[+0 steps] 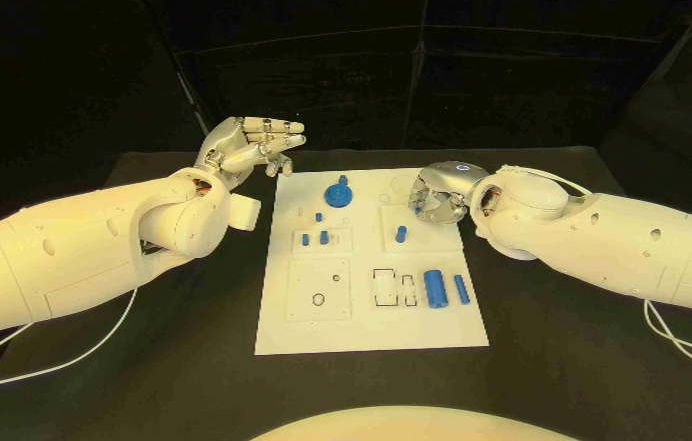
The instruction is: Assemble the parts on the task board
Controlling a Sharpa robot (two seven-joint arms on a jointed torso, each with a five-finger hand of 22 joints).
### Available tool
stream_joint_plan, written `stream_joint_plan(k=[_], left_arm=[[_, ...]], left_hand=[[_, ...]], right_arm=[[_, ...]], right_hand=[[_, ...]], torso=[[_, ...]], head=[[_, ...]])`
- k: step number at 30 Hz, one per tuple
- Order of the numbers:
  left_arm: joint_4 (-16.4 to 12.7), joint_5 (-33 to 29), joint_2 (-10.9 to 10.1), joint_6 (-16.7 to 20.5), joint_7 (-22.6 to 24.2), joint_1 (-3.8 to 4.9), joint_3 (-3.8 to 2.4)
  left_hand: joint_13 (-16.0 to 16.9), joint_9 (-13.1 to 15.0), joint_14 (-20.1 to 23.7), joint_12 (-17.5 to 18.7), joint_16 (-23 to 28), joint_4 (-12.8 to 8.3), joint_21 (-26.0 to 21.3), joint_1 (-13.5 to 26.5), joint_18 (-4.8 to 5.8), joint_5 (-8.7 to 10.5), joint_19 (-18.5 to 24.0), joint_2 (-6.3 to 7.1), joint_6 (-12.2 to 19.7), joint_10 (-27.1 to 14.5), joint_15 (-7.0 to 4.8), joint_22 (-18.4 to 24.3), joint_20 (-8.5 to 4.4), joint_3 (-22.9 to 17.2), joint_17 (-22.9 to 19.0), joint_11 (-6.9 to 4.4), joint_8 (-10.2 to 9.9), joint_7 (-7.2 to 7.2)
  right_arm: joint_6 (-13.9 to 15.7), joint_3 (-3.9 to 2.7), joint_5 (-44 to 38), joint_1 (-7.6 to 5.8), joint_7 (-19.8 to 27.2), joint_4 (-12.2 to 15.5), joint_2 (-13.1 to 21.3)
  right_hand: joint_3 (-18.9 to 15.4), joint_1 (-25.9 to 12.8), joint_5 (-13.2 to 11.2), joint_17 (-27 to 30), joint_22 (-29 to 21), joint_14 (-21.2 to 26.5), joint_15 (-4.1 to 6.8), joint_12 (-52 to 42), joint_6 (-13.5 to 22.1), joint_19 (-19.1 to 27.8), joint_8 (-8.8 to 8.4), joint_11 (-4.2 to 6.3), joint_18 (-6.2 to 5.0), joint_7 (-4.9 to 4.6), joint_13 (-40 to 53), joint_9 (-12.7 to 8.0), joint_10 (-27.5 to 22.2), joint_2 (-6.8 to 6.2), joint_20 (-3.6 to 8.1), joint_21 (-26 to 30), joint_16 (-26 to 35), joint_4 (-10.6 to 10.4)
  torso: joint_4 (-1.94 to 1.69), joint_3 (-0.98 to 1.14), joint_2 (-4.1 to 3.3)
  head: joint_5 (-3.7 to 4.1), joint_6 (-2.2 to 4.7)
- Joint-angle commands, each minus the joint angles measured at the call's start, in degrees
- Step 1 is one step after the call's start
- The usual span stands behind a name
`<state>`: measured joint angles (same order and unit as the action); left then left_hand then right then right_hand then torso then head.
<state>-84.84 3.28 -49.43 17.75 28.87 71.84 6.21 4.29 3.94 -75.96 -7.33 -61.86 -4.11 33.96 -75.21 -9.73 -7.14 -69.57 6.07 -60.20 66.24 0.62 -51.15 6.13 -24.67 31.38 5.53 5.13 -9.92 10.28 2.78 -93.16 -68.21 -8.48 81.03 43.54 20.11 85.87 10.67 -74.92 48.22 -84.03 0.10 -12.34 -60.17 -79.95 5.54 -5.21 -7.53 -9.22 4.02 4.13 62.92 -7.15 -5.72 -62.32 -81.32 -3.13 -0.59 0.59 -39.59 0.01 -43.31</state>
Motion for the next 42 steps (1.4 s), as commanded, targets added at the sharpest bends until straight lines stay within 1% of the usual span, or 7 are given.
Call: stream_joint_plan(k=[1,9,19,25,30,37,42], left_arm=[[-0.12,-0.48,0.0,-0.07,0.94,0.07,-0.04],[-0.16,-0.48,-0.03,-0.19,0.76,0.07,-0.04],[-0.09,-0.48,-0.06,-0.36,0.53,0.07,-0.04],[-0.07,-0.48,-0.07,-0.38,0.48,0.07,-0.04],[-0.06,-0.48,-0.07,-0.36,0.47,0.07,-0.04],[-0.05,-0.48,-0.11,-0.36,0.46,0.07,-0.04],[0.01,-0.48,-0.14,-0.36,0.43,0.07,-0.04]], left_hand=[[0.06,-0.07,0.42,-0.33,0.38,0.25,-0.18,-0.06,-0.74,0.19,0.39,-0.52,-0.23,0.37,-0.07,0.05,0.18,-0.03,-0.04,0.09,0.26,-0.01],[0.06,-0.08,0.46,-0.34,0.43,0.26,-0.25,-0.09,-0.74,0.19,0.42,-0.59,-0.19,0.33,-0.07,0.09,0.19,-0.03,-0.11,0.11,0.25,-0.03],[0.06,-0.08,0.46,-0.34,0.43,0.26,-0.25,-0.09,-0.74,0.19,0.42,-0.59,-0.19,0.33,-0.07,0.09,0.19,-0.03,-0.11,0.11,0.25,-0.03],[0.06,-0.08,0.46,-0.34,0.43,0.26,-0.25,-0.09,-0.74,0.19,0.42,-0.59,-0.19,0.33,-0.07,0.09,0.19,-0.03,-0.11,0.11,0.25,-0.03],[0.04,-0.09,0.53,-0.33,0.53,0.25,-0.34,-0.15,-0.74,0.2,0.46,-0.63,-0.11,0.24,-0.05,0.15,0.19,-0.03,-0.25,0.14,0.21,-0.06],[0.04,-0.09,0.53,-0.33,0.53,0.25,-0.34,-0.15,-0.74,0.2,0.46,-0.63,-0.11,0.24,-0.05,0.15,0.19,-0.03,-0.25,0.14,0.21,-0.06],[0.03,-0.1,0.56,-0.33,0.56,0.22,-0.4,-0.24,-0.74,0.19,0.48,-0.69,-0.08,0.18,-0.05,0.18,0.2,-0.05,-0.28,0.14,0.2,-0.07]], right_arm=[[-1.26,0.0,-0.99,0.06,-0.24,-0.1,-0.21],[-2.71,0.0,-3.53,0.27,-2.0,-0.33,-0.49],[-2.6,0.0,-6.47,0.44,-3.67,-0.11,-0.57],[-1.95,0.0,-6.82,0.52,-3.27,0.17,-0.73],[-1.67,0.0,-6.76,0.62,-3.0,0.41,-0.92],[-0.69,0.0,-6.59,0.67,-3.49,0.3,-0.85],[0.61,-0.01,-6.57,0.68,-3.78,0.45,-0.64]], right_hand=[[0.88,0.12,-0.48,-1.49,0.93,-3.16,-0.25,0.18,-0.61,0.17,-0.21,0.05,0.54,0.05,-0.04,0.09,0.67,0.04,-0.04,-0.77,-0.3,0.29],[3.06,-0.42,-1.16,-1.51,3.27,-3.16,-0.06,0.2,-1.68,0.13,-0.33,0.32,0.77,0.24,0.01,0.18,1.8,0.01,0.07,-2.8,-0.3,1.23],[4.05,-0.86,-1.48,-1.52,4.07,-3.16,-0.04,0.38,-1.88,0.26,-0.59,0.34,0.85,0.25,0.0,0.15,2.05,-0.22,0.08,-3.54,-0.3,1.76],[4.96,-1.45,-1.68,-1.54,6.73,-3.16,0.05,0.29,-2.52,-0.17,-0.62,0.49,1.24,0.38,0.12,0.23,2.76,-0.29,0.11,-5.5,-0.31,2.26],[5.37,-2.53,-2.45,-1.55,8.89,-3.16,0.34,0.07,-3.67,-0.53,-0.38,0.88,1.53,0.78,0.32,0.42,3.8,-0.16,0.26,-7.15,-0.3,2.35],[5.83,-3.3,-2.74,-1.61,13.65,-3.18,0.85,-0.11,-5.37,-1.71,0.02,1.48,2.29,1.37,0.63,0.71,5.27,0.71,0.67,-10.52,-0.31,2.63],[5.91,-3.48,-2.71,-1.61,14.59,-3.19,0.95,-0.1,-5.8,-1.92,0.09,1.63,2.44,1.49,0.72,0.79,5.67,0.97,0.78,-11.21,-0.3,2.75]], torso=[[0.01,-0.02,0.0],[0.01,-0.03,0.05],[0.04,-0.01,0.02],[0.06,-0.03,0.01],[0.05,-0.02,0.02],[0.0,-0.03,0.06],[0.03,0.02,0.05]], head=[[-0.02,-0.07],[0.03,-0.3],[0.03,-0.43],[0.15,-0.49],[0.21,-0.54],[0.23,-0.61],[0.13,-0.6]])
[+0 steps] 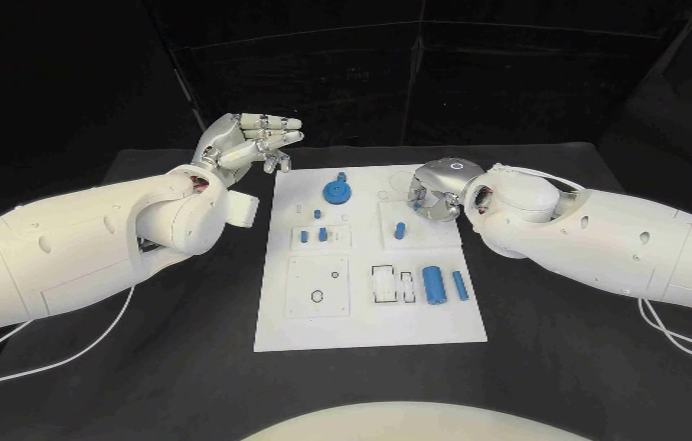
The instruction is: Assemble the parts on the task board
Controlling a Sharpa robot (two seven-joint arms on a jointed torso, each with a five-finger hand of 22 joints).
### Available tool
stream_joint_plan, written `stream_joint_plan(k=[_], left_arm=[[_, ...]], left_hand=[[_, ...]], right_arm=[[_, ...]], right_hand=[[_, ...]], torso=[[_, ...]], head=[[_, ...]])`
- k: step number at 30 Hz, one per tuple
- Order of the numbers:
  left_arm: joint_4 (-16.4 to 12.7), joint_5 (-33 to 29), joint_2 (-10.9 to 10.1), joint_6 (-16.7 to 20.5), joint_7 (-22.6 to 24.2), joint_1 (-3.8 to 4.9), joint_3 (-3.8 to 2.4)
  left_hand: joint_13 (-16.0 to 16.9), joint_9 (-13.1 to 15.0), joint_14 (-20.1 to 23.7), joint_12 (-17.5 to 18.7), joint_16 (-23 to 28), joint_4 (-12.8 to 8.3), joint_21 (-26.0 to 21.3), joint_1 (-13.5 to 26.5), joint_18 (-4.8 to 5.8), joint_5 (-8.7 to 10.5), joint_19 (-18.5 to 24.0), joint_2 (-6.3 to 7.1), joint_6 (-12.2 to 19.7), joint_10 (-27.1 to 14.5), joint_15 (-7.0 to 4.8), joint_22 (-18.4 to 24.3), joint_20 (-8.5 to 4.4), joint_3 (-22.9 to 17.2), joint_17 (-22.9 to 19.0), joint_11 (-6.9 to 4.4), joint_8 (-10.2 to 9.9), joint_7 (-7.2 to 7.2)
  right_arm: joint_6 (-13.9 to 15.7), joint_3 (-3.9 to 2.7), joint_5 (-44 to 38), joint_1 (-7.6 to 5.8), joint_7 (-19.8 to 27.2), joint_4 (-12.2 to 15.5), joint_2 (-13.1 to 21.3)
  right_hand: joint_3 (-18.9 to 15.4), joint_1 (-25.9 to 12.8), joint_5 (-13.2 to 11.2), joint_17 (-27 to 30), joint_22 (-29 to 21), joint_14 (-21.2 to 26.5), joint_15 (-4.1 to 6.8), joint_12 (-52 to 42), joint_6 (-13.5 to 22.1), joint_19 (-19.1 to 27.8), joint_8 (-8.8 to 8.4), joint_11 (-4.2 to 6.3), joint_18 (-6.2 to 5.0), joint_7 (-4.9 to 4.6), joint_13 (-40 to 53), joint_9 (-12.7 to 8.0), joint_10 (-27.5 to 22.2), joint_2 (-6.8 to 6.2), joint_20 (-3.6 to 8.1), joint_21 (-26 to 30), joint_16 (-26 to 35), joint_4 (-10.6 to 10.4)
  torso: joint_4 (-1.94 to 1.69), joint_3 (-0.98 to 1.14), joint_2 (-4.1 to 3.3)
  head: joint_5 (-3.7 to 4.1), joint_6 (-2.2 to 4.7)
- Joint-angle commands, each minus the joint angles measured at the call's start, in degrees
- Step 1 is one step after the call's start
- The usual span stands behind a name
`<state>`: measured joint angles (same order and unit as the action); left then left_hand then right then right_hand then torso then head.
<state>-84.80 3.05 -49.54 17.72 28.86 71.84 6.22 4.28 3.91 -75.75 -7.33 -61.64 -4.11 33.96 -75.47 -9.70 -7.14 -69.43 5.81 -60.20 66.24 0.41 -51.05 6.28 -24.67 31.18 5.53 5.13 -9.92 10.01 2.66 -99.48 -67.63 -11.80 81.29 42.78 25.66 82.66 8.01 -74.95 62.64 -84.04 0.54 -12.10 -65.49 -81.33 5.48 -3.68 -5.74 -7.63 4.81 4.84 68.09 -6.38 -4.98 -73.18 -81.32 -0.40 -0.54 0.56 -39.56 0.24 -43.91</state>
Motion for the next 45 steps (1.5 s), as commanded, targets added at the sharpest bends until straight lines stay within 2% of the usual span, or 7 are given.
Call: stream_joint_plan(k=[1,21,32,34,37,39,45], left_arm=[[0.0,-0.24,-0.04,-0.33,0.44,0.07,-0.04],[0.96,-0.24,0.03,-0.44,0.31,0.06,-0.04],[1.45,-0.24,-0.05,-0.51,0.29,0.05,-0.04],[1.51,-0.24,-0.06,-0.55,0.29,0.03,-0.04],[1.59,-0.43,-0.04,-0.6,0.3,-0.01,-0.03],[1.61,-0.66,0.02,-0.65,0.3,-0.02,-0.03],[1.53,-1.03,0.16,-0.84,0.28,-0.05,-0.01]], left_hand=[[0.04,-0.06,0.35,-0.33,0.33,0.22,-0.4,0.02,-0.76,0.19,0.34,-0.44,-0.08,0.18,0.17,0.09,0.05,-0.05,-0.08,0.14,0.2,-0.07],[0.03,-0.06,0.37,-0.34,0.37,0.19,-0.44,-0.06,-0.76,0.19,0.35,-0.49,-0.07,0.15,0.17,0.12,0.05,-0.07,-0.13,0.15,0.2,-0.08],[0.03,-0.06,0.37,-0.34,0.37,0.19,-0.44,-0.06,-0.76,0.19,0.35,-0.49,-0.07,0.15,0.17,0.12,0.05,-0.07,-0.13,0.15,0.2,-0.08],[0.03,-0.06,0.37,-0.34,0.37,0.19,-0.44,-0.06,-0.76,0.19,0.35,-0.49,-0.07,0.15,0.17,0.12,0.05,-0.07,-0.13,0.15,0.2,-0.08],[0.03,-0.06,0.38,-0.34,0.37,0.19,-0.44,-0.06,-0.76,0.19,0.35,-0.49,-0.06,0.15,0.17,0.12,0.05,-0.07,-0.13,0.15,0.19,-0.08],[0.02,-0.07,0.4,-0.35,0.42,0.13,-0.52,-0.17,-0.77,0.2,0.36,-0.51,-0.02,0.07,0.18,0.17,0.06,-0.07,-0.21,0.17,0.18,-0.11],[0.02,-0.07,0.4,-0.35,0.42,0.13,-0.52,-0.17,-0.77,0.2,0.36,-0.51,-0.02,0.07,0.18,0.17,0.06,-0.07,-0.21,0.17,0.18,-0.11]], right_arm=[[1.15,0.11,-0.25,0.1,-0.52,0.25,0.18],[5.46,0.06,-0.19,0.08,-0.51,3.33,2.62],[7.05,-0.13,1.45,-0.06,-0.58,9.61,6.62],[7.45,-0.41,1.83,-0.12,-0.59,11.45,7.23],[7.94,-1.5,2.15,-0.19,-0.66,14.13,7.68],[8.17,-1.88,2.25,-0.22,-0.72,15.61,7.87],[8.3,-2.48,2.84,-0.47,-0.77,19.4,7.35]], right_hand=[[0.37,-0.29,-0.04,-1.59,0.24,-3.18,0.52,-0.34,-0.55,-0.55,0.17,0.12,0.66,-0.07,-0.06,0.09,0.55,0.25,0.06,-0.4,-0.3,0.04],[0.7,-0.02,0.16,-1.6,1.18,-3.19,0.7,-0.21,-0.98,-0.67,0.12,0.28,0.79,0.02,0.08,0.15,1.05,0.55,0.25,-1.14,-0.29,0.79],[0.66,-0.09,0.14,-1.6,1.34,-3.2,0.7,-0.17,-0.99,-0.7,0.08,0.27,0.81,0.0,0.1,0.15,1.08,0.42,0.27,-1.27,-0.28,0.88],[0.63,-0.16,0.12,-1.59,1.39,-3.19,0.7,-0.15,-1.0,-0.7,0.06,0.25,0.82,-0.01,0.1,0.15,1.09,0.38,0.27,-1.31,-0.28,0.88],[0.62,-0.19,0.12,-1.59,1.41,-3.2,0.69,-0.14,-1.0,-0.7,0.05,0.25,0.82,-0.01,0.11,0.15,1.1,0.37,0.28,-1.33,-0.28,0.88],[0.62,-0.19,0.12,-1.59,1.41,-3.2,0.69,-0.14,-1.0,-0.7,0.05,0.25,0.82,-0.01,0.11,0.15,1.1,0.37,0.28,-1.33,-0.28,0.88],[0.61,-0.25,0.11,-1.61,1.55,-3.2,0.69,-0.11,-1.01,-0.73,0.03,0.24,0.85,-0.03,0.11,0.14,1.11,0.35,0.28,-1.43,-0.28,0.89]], torso=[[-0.02,0.05,0.02],[-0.05,-0.02,0.05],[0.01,0.0,0.09],[0.02,0.02,0.08],[0.0,0.01,0.16],[-0.05,-0.04,0.15],[-0.11,-0.16,0.05]], head=[[-0.1,0.0],[-0.05,0.03],[-0.53,0.09],[-0.69,0.13],[-0.76,0.17],[-0.8,0.25],[-1.43,0.25]])
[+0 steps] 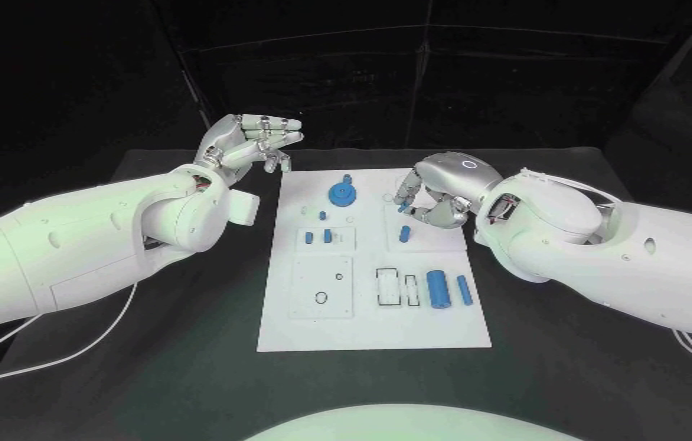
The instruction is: Assemble the parts on the task board
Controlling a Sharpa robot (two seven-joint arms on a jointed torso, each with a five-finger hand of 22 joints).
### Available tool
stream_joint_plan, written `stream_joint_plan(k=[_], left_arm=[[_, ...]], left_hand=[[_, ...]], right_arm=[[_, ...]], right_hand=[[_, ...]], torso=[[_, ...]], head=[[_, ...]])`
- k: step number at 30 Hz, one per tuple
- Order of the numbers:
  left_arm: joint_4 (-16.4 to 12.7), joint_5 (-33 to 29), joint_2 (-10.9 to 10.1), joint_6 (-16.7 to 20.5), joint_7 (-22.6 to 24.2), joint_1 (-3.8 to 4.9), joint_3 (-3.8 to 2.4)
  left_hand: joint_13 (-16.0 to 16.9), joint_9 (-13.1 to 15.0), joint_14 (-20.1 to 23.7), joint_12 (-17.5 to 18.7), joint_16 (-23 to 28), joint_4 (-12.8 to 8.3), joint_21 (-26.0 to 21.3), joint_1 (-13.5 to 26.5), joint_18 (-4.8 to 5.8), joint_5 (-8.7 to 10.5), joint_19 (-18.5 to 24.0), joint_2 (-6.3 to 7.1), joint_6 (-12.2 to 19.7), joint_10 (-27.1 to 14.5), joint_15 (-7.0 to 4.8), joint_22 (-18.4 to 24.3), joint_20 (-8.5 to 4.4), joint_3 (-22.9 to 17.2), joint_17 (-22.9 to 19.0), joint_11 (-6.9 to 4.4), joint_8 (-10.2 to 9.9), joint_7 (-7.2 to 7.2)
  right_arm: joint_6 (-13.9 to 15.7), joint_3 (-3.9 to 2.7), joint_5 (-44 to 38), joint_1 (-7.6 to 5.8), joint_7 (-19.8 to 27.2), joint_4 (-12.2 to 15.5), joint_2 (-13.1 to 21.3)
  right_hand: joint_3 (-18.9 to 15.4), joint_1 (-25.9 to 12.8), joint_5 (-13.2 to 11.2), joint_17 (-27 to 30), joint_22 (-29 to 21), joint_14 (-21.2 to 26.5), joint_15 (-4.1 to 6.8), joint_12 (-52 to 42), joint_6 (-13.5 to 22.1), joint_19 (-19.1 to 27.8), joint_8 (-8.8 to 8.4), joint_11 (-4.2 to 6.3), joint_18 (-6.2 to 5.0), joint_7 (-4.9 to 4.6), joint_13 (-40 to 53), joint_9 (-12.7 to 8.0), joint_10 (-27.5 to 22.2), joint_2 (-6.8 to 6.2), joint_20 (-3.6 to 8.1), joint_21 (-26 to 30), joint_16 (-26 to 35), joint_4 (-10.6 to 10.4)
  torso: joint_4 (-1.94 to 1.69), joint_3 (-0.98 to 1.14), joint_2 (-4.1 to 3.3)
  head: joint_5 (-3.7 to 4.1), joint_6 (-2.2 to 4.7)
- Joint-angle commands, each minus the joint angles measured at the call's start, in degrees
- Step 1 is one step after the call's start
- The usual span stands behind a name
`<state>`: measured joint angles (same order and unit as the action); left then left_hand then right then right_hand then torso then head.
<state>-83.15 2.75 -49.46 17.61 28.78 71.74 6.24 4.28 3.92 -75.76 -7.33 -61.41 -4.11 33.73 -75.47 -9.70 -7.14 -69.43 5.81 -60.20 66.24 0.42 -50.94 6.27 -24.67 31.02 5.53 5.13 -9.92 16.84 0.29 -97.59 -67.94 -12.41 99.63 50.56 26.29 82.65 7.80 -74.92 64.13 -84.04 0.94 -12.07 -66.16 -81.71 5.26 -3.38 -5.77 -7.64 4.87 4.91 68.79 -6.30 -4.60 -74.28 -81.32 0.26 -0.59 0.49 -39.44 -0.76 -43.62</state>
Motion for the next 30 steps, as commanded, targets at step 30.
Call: stream_joint_plan(k=[30], left_arm=[[-0.5,-0.82,1.55,-0.82,0.44,0.1,-0.04]], left_hand=[[0.02,-0.08,0.38,-0.37,0.14,0.11,-0.35,-0.24,-0.76,0.2,0.36,-0.56,-0.01,0.03,0.18,0.09,0.07,-0.06,0.05,0.19,0.18,-0.12]], right_arm=[[-2.83,3.06,0.25,4.48,2.34,-3.64,-12.98]], right_hand=[[0.1,-0.22,0.42,-1.6,-0.07,-3.19,0.27,0.04,-0.19,-0.22,0.05,-0.1,0.83,-0.09,0.06,0.03,0.34,0.32,-0.07,-0.31,-0.25,0.44]], torso=[[0.09,0.02,-0.13]], head=[[-5.08,-2.17]])
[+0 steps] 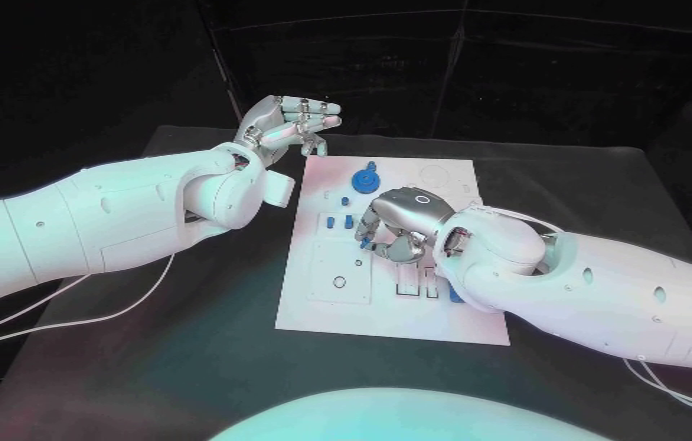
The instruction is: Assemble the parts on the task board
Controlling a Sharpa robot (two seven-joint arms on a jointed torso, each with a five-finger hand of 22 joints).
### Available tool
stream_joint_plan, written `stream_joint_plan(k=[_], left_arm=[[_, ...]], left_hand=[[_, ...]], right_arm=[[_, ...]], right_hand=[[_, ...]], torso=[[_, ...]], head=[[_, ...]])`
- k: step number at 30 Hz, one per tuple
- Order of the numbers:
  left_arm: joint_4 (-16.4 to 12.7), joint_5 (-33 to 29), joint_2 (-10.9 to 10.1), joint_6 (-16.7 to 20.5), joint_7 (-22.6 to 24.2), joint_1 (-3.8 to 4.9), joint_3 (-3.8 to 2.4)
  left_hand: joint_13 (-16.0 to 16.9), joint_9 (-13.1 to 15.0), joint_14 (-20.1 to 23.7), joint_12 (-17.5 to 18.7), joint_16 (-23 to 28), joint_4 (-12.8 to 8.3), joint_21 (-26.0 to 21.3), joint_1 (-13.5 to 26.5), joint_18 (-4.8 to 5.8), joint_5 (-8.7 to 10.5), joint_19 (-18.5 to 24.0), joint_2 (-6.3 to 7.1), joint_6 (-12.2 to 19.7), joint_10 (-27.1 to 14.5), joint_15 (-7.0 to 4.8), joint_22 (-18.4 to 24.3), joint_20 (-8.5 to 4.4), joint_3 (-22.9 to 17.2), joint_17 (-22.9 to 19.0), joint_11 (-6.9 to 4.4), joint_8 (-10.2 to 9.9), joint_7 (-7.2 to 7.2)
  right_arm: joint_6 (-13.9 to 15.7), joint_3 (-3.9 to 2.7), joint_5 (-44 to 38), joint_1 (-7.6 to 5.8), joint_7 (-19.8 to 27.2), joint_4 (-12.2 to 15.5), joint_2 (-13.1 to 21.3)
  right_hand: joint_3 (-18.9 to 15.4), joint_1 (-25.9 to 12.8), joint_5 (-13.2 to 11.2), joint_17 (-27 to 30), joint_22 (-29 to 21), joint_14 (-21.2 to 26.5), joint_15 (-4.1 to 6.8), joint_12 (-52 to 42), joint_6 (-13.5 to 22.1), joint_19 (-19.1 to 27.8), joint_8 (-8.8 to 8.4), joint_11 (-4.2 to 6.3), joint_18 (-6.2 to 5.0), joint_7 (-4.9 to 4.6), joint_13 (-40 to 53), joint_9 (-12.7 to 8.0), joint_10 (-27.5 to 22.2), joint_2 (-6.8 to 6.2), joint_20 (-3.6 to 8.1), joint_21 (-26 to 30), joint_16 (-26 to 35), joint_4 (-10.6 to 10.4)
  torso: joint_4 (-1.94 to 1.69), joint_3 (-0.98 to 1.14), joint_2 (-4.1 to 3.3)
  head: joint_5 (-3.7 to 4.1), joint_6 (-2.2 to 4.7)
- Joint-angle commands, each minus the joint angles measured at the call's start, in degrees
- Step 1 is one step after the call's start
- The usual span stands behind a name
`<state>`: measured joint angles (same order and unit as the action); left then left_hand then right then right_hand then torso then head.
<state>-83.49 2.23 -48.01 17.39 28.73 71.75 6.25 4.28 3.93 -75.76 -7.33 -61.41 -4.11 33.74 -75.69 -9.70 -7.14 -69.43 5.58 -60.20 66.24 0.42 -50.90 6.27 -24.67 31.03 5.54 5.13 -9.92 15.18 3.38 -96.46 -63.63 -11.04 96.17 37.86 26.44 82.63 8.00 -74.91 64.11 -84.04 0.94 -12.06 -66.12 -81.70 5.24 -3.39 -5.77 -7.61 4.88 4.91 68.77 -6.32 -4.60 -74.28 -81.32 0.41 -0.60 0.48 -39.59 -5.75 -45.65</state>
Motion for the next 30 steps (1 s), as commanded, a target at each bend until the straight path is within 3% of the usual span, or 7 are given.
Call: stream_joint_plan(k=[1,7,14,30], left_arm=[[-0.16,-0.31,0.12,-0.61,0.49,0.09,-0.05],[-0.18,-0.31,0.28,-0.83,0.48,0.09,-0.05],[-0.12,-0.31,0.34,-1.14,0.56,0.09,-0.05],[-0.12,-0.31,0.35,-1.37,0.58,0.09,-0.05]], left_hand=[[0.02,-0.08,0.38,-0.37,0.14,0.11,-0.36,-0.02,-0.76,0.2,0.36,-0.34,-0.01,0.03,0.18,0.05,0.07,-0.06,0.04,0.19,0.18,-0.12],[0.02,-0.08,0.2,-0.38,-0.2,0.1,-0.37,-0.05,-0.77,0.2,0.35,-0.37,-0.01,0.03,0.18,0.06,0.07,-0.06,0.72,0.19,0.18,-0.13],[0.02,-0.08,0.21,-0.39,-0.14,0.1,-0.38,-0.05,-0.77,0.2,0.34,-0.39,0.0,0.02,0.18,0.07,0.07,-0.06,0.59,0.19,0.18,-0.13],[0.02,-0.08,0.21,-0.39,-0.14,0.1,-0.38,-0.05,-0.77,0.2,0.34,-0.39,0.0,0.02,0.18,0.07,0.07,-0.06,0.59,0.19,0.18,-0.13]], right_arm=[[-1.26,-0.01,-0.99,0.29,1.02,-0.32,-0.44],[-1.78,0.06,-1.47,0.83,1.15,-0.85,-1.0],[-2.4,0.13,-1.82,1.17,1.14,-1.16,-1.31],[-3.46,0.21,-2.03,1.44,1.31,-1.99,-1.89]], right_hand=[[-0.05,-0.21,0.22,-1.61,-0.05,-3.19,0.27,0.04,-0.23,-0.22,0.07,-0.1,0.83,-0.13,0.05,0.02,0.35,0.34,-0.07,-0.31,-0.25,0.29],[-0.03,-0.23,0.25,-1.62,0.01,-3.2,0.26,0.09,-0.19,-0.22,0.02,-0.12,0.84,-0.16,0.05,0.01,0.31,0.35,-0.07,-0.36,-0.26,0.33],[-0.03,-0.23,0.25,-1.62,0.01,-3.2,0.26,0.09,-0.19,-0.22,0.02,-0.12,0.84,-0.16,0.05,0.01,0.31,0.35,-0.07,-0.36,-0.26,0.33],[-0.03,-0.27,0.26,-1.62,0.0,-3.2,0.24,0.15,-0.15,-0.18,-0.04,-0.15,0.83,-0.19,0.06,-0.01,0.28,0.35,-0.07,-0.37,-0.26,0.39]], torso=[[0.11,0.01,0.04],[-0.06,0.07,0.0],[0.09,0.03,0.02],[0.04,0.02,0.06]], head=[[-0.08,-0.17],[-0.24,-0.37],[-0.35,-0.55],[-0.65,-0.75]])
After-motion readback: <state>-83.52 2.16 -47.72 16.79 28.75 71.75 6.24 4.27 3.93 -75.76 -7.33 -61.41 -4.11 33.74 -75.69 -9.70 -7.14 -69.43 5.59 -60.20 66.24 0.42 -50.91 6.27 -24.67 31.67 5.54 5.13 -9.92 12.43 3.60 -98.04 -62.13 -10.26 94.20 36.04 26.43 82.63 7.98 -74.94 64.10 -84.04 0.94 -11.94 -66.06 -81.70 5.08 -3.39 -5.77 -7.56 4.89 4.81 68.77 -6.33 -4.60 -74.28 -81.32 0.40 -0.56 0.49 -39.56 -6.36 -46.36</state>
